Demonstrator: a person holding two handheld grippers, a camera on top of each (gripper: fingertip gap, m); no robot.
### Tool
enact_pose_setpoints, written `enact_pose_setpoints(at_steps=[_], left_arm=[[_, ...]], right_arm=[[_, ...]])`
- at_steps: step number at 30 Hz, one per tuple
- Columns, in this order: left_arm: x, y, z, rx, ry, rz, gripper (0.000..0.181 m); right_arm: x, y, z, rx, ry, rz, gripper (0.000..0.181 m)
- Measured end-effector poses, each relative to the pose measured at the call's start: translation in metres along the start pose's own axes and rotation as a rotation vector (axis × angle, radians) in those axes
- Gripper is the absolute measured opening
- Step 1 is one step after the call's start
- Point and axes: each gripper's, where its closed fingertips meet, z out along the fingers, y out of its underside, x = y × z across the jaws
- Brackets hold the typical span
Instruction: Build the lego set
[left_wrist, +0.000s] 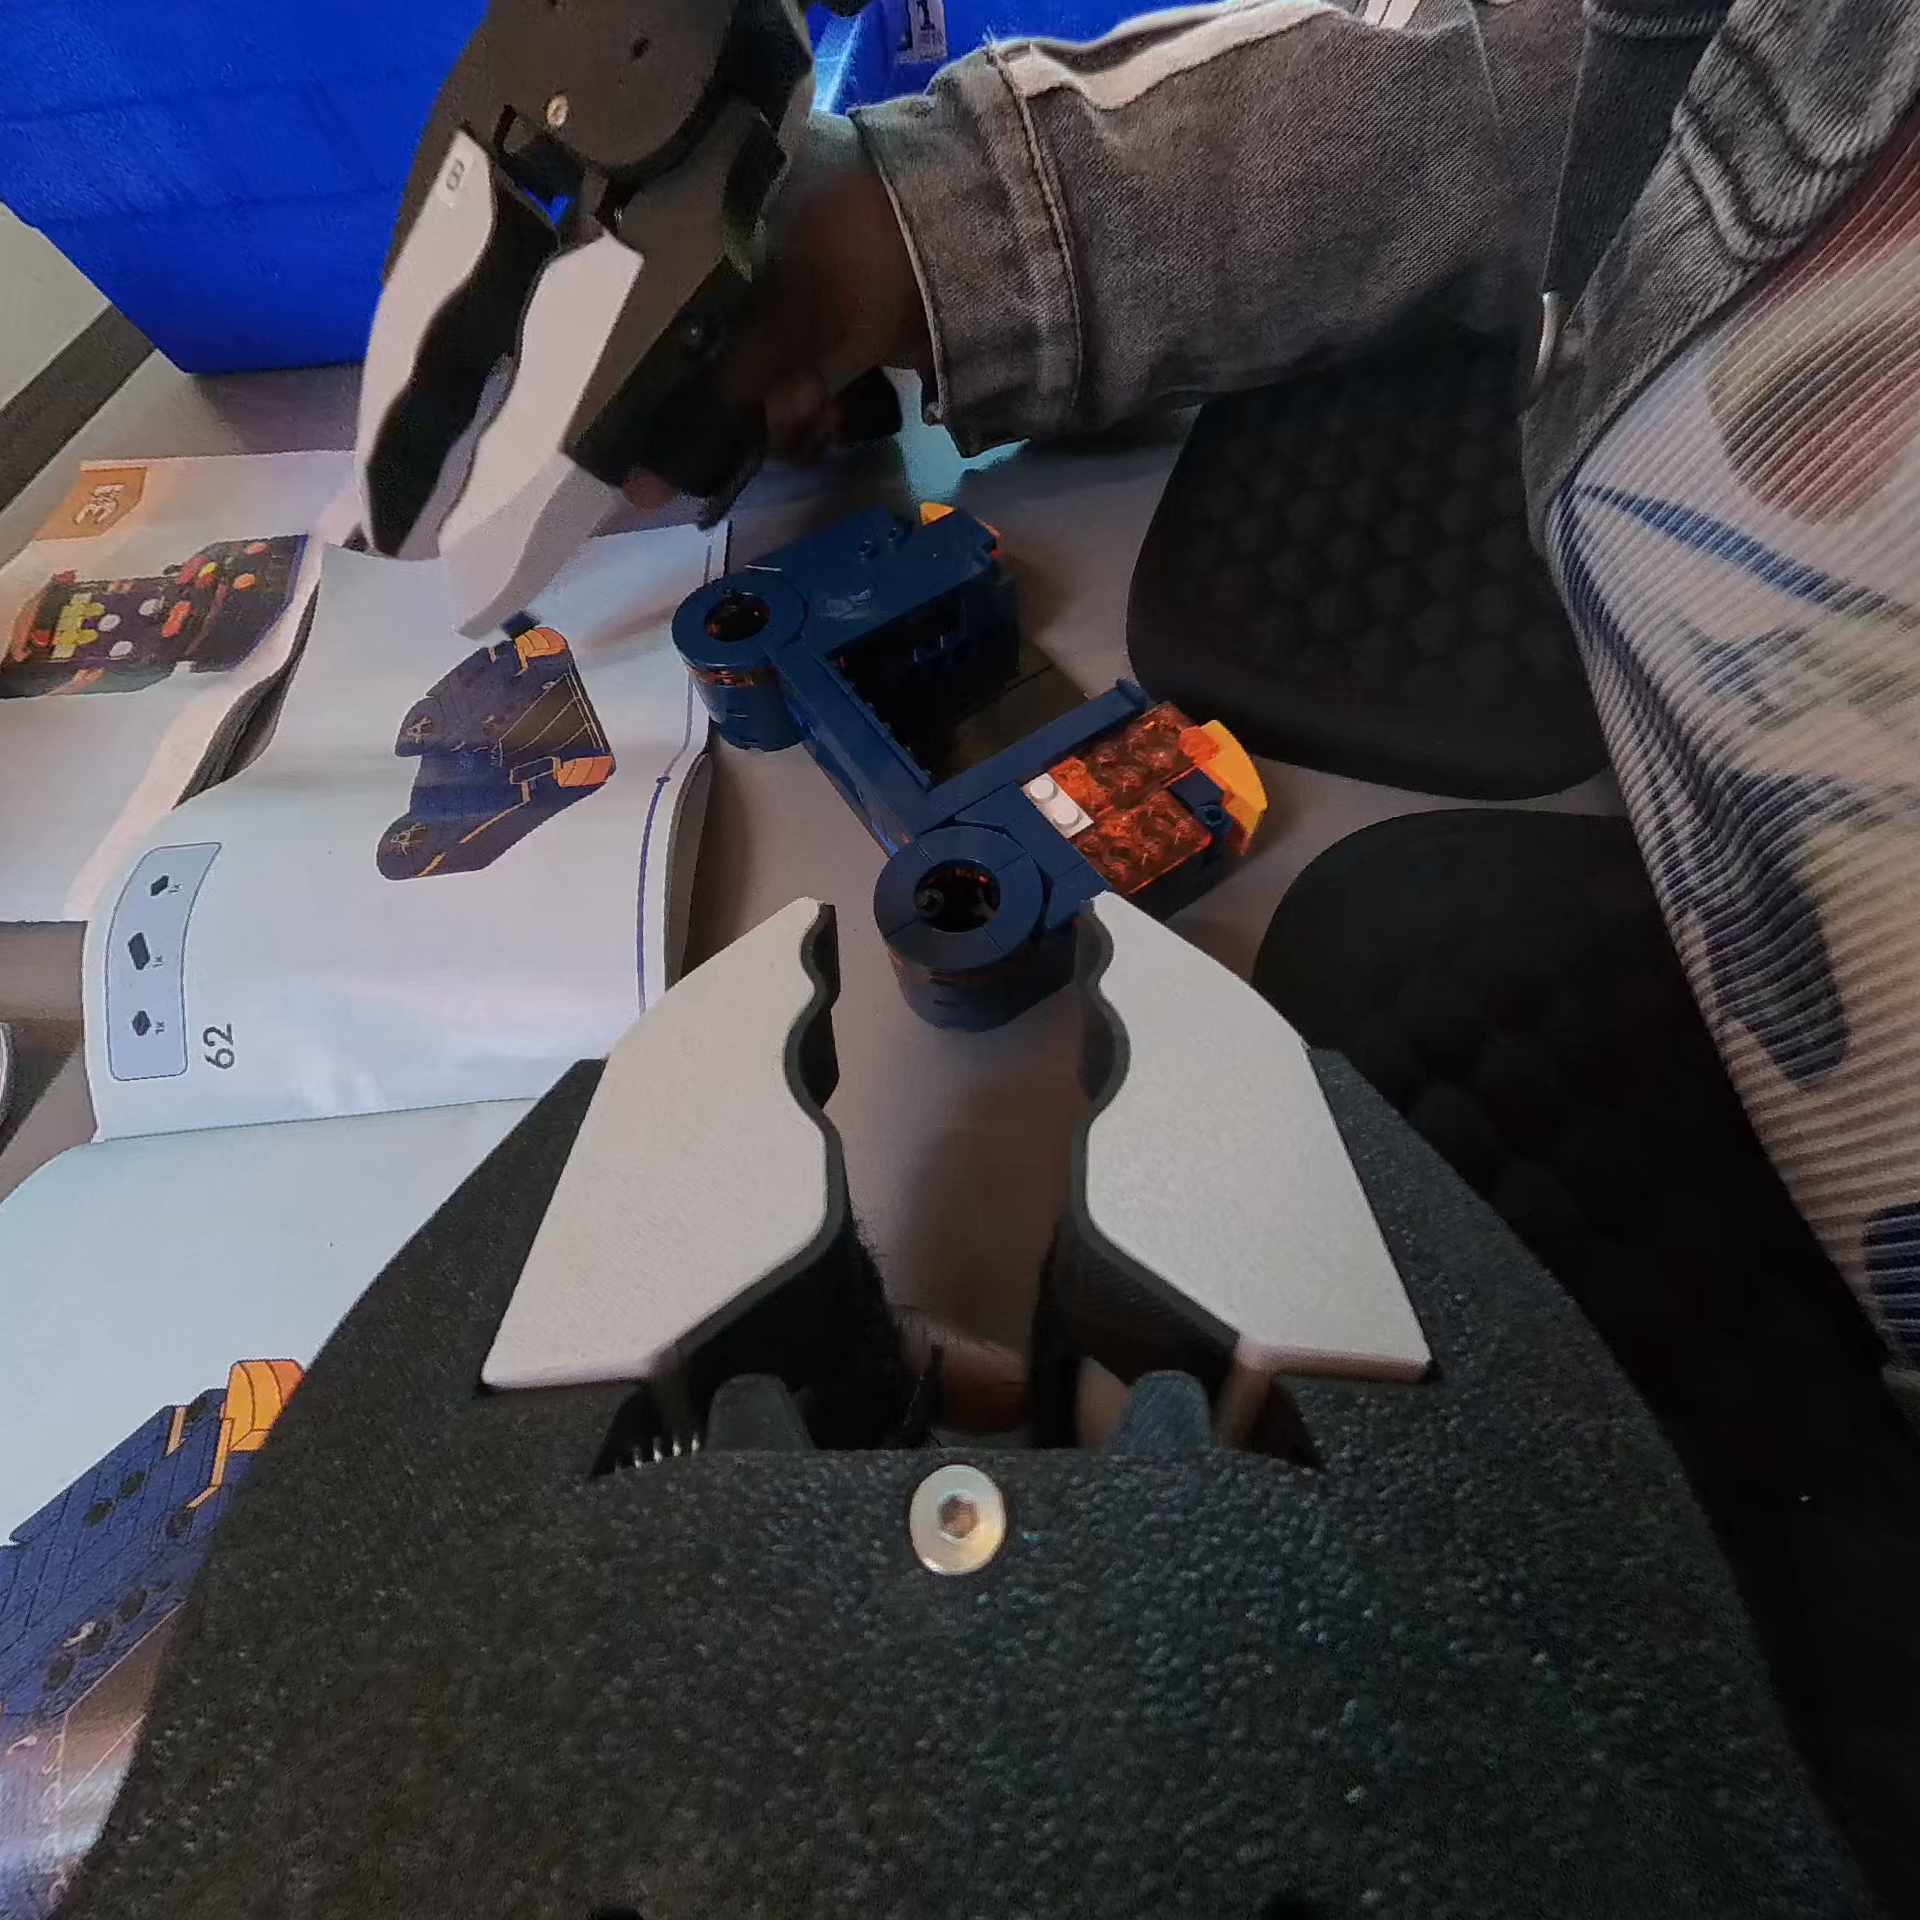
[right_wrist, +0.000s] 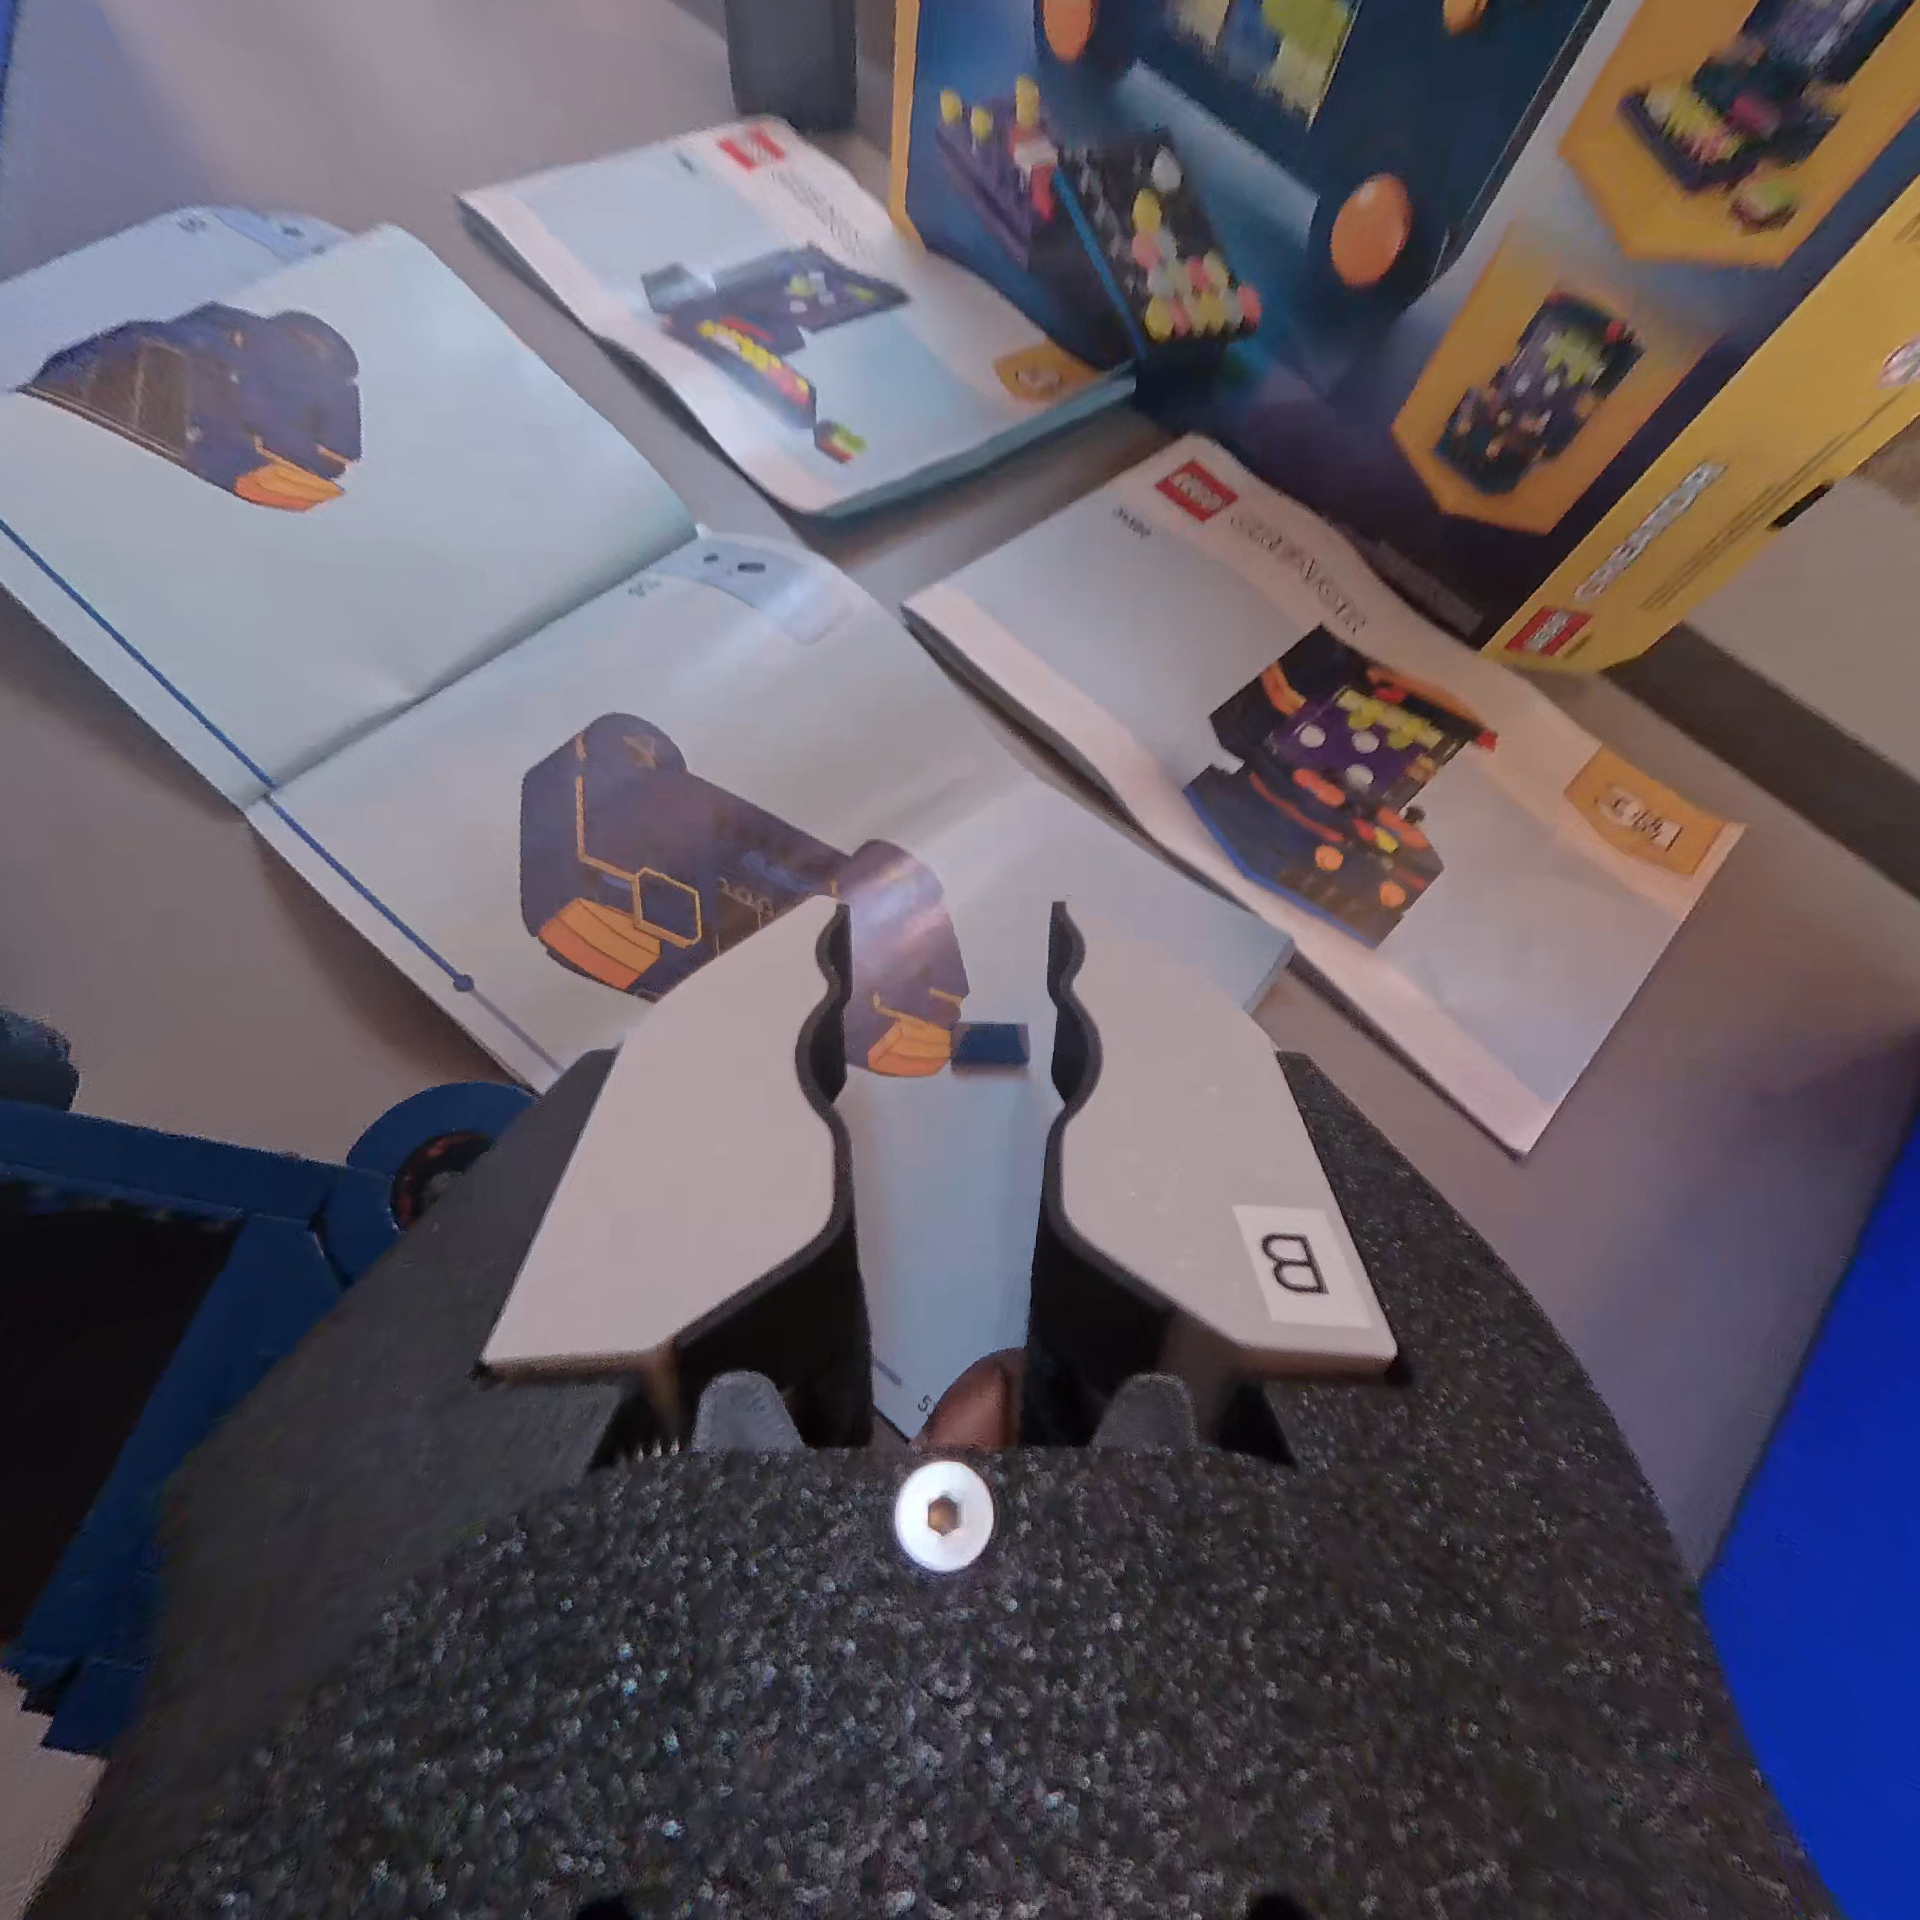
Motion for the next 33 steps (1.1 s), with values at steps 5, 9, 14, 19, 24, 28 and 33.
enact_pose_setpoints(at_steps=[5,9,14,19,24,28,33], left_arm=[[0.000,0.000,0.000,-0.001,-0.001,0.000,0.043],[0.000,0.001,0.000,-0.005,-0.002,0.002,0.043],[0.000,0.001,0.000,-0.006,-0.002,-0.004,0.043],[0.000,0.001,0.001,-0.009,-0.002,-0.002,0.043],[0.000,0.003,0.001,-0.019,0.000,-0.002,0.043],[0.000,0.003,0.001,-0.018,-0.001,-0.001,0.043],[0.000,0.003,0.001,-0.018,0.001,-0.005,0.043]], right_arm=[[0.004,-0.028,-0.014,0.221,0.061,-0.077,0.014],[-0.006,-0.048,-0.031,0.393,0.056,-0.187,0.000],[0.003,-0.043,-0.028,0.366,0.117,-0.180,0.000],[0.003,-0.045,-0.030,0.392,0.093,-0.151,0.000],[0.009,-0.045,-0.031,0.407,0.131,-0.148,0.000],[0.010,-0.045,-0.031,0.407,0.143,-0.148,0.002],[0.011,-0.044,-0.031,0.405,0.143,-0.143,0.000]])
